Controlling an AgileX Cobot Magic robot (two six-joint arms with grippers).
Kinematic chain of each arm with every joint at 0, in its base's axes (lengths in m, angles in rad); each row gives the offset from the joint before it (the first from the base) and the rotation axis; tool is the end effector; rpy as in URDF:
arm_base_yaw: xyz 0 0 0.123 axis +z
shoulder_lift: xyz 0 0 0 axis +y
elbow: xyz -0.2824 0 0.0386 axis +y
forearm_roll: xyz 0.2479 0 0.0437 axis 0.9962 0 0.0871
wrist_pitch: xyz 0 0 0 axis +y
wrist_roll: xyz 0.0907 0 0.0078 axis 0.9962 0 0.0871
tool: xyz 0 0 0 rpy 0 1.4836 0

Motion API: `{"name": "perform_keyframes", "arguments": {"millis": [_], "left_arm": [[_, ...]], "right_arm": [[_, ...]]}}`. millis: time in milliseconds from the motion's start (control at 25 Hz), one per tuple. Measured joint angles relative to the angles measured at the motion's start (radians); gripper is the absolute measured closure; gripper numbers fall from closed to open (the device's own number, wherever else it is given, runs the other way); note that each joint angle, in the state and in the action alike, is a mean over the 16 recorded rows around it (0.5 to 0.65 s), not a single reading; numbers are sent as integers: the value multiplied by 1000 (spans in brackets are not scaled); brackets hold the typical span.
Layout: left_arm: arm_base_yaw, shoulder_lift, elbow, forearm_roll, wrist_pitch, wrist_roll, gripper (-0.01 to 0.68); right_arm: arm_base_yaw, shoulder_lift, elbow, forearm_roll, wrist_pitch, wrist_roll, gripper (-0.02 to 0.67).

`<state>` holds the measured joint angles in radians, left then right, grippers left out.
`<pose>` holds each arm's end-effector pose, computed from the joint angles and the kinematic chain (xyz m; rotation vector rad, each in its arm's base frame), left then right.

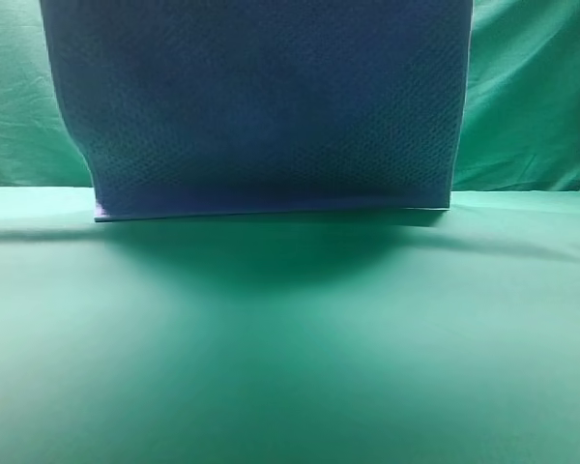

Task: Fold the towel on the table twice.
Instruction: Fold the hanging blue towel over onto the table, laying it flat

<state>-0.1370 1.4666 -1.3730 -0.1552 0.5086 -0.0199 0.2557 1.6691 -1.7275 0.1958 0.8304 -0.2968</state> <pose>0.3350 -0.0531 0.3838 0.0266 2.0891 -0.2565 0.3656 0.1091 0.4019 -0.5435 2.1794 0.2114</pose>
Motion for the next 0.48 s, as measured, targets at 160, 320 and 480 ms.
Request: {"name": "perform_keyframes", "arguments": {"millis": [160, 320, 480], "left_arm": [[0, -78, 90, -53, 25, 39, 673], [0, -155, 172, -122, 50, 85, 673], [0, -233, 259, -194, 70, 131, 673]], "right_arm": [[3, -112, 171, 16, -35, 4, 649], [4, -233, 352, 30, -76, 4, 649], [5, -354, 516, 47, -105, 4, 649]]}}
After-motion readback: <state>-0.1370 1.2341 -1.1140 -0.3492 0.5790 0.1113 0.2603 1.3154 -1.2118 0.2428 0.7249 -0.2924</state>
